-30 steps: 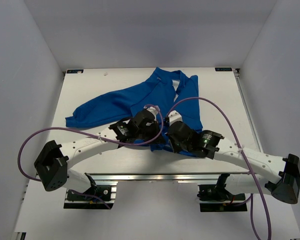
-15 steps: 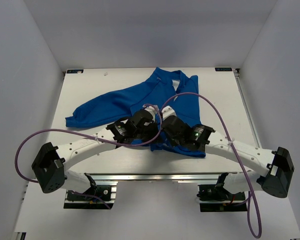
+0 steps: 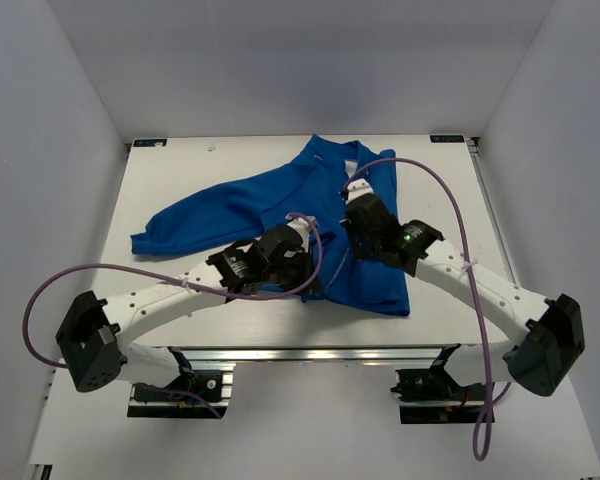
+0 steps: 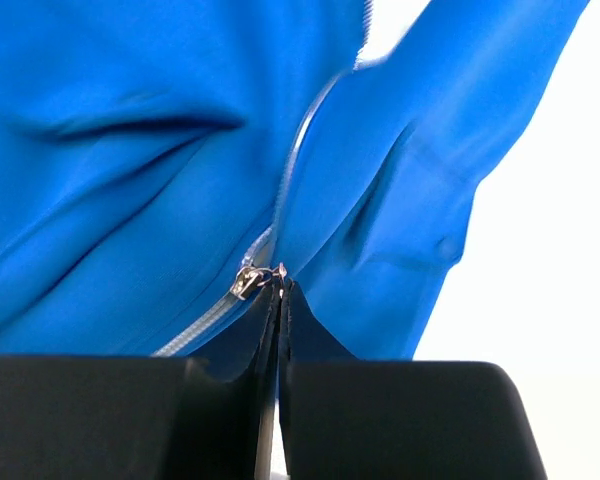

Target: Zip up the jacket

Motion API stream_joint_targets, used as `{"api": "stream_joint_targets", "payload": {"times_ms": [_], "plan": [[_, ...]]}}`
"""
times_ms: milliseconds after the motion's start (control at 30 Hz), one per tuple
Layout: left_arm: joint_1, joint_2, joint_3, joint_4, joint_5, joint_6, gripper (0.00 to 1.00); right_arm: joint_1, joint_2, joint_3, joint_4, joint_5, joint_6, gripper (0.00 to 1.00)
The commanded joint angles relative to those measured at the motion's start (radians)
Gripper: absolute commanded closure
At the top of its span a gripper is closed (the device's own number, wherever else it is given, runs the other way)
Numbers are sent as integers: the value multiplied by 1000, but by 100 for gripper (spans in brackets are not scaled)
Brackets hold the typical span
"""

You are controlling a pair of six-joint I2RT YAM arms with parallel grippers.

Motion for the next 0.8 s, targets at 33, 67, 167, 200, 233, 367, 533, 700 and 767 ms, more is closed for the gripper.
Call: {"api": "stream_joint_targets", "payload": {"times_ms": [33,67,167,200,233,367,533,700,767], "plan": [[-14,-112,-91,-154,85,28,100,-148,88,99,141,41,-112,100],[-14,-126,-105,-157,88,24,100,-170,108,111,165,41,-120,100],[-14,-156,-154,-178,93,4,100,-248,218,188,208,15,-159,100],[-14,-156,-174,-190,90,-1,100,-288,247,244,214,3,-182,100],[-14,-155,-183,-192,92,-1,100,-308,278,282,217,-6,-183,100],[-14,-144,-225,-174,121,-1,100,-393,469,499,217,10,-232,100],[-14,-112,-251,-180,130,-1,100,-511,805,880,185,-5,-281,100],[-13,-91,-269,-171,139,-12,100,-568,1093,1204,287,38,-333,100],[-11,-75,-280,-161,147,-18,100,-571,1122,1178,465,6,-373,100]]}}
